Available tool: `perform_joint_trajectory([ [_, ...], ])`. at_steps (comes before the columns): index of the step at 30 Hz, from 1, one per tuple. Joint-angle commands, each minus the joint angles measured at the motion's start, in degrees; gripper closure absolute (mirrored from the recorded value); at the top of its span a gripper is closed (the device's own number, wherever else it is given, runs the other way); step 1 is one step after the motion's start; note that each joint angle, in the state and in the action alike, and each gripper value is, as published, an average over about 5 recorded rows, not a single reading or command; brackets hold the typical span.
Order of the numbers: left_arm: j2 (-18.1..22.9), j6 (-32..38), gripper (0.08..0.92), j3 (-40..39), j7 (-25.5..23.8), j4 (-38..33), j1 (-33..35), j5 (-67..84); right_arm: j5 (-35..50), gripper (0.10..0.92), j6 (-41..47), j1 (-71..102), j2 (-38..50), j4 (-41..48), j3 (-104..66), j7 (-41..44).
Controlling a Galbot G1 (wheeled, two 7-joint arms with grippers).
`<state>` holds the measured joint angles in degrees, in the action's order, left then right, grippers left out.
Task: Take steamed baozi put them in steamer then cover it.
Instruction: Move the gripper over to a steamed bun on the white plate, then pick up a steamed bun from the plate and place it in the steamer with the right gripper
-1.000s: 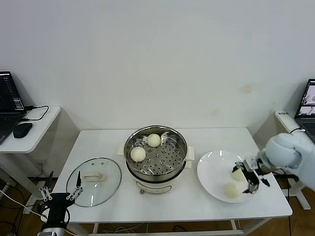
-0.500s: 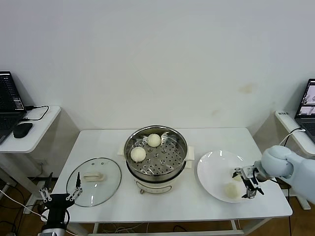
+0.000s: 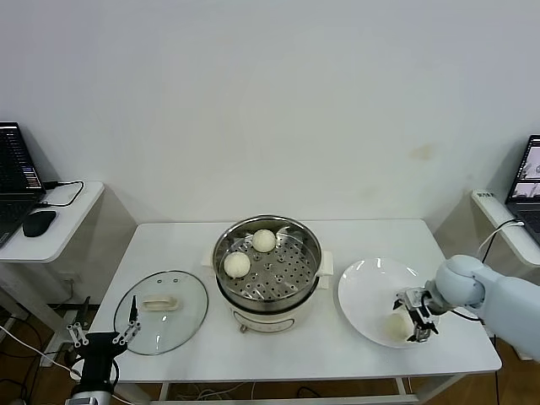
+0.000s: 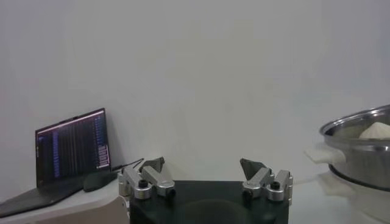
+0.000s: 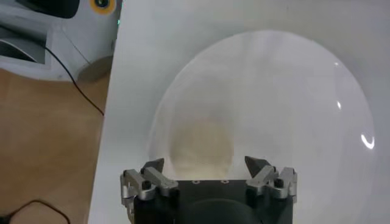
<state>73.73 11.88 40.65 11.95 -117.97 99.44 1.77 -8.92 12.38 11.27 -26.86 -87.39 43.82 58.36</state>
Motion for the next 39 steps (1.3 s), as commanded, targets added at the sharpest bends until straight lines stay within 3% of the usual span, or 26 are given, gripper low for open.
perform_joint_trajectory([
  [1, 0.0, 0.0, 0.177, 0.0, 0.0, 0.0, 0.0, 0.0, -0.3, 0.306, 0.0, 0.8, -1.0, 1.4, -0.4, -0.2],
  [12, 0.2, 0.2, 0.177, -0.1, 0.1, -0.2, 0.2, 0.0, 0.7, 0.41, 0.5, 0.3, -1.4, 1.3, -0.5, 0.2],
  [24, 0.0, 0.2, 0.177, -0.3, 0.1, -0.9, 0.2, 0.0, 6.2, 0.431, 0.3, -7.6, 2.4, -1.6, -3.0, 2.0],
  [32, -0.3, 0.3, 0.177, -0.7, 0.1, -1.4, 0.2, 0.0, 15.4, 0.431, 0.7, -31.6, 1.6, -1.9, 6.1, 3.6],
  [39, -0.4, 0.2, 0.177, -0.7, 0.2, -2.1, 0.5, 0.0, 21.8, 0.429, 1.1, -53.0, -9.2, 1.3, 19.2, 3.0],
])
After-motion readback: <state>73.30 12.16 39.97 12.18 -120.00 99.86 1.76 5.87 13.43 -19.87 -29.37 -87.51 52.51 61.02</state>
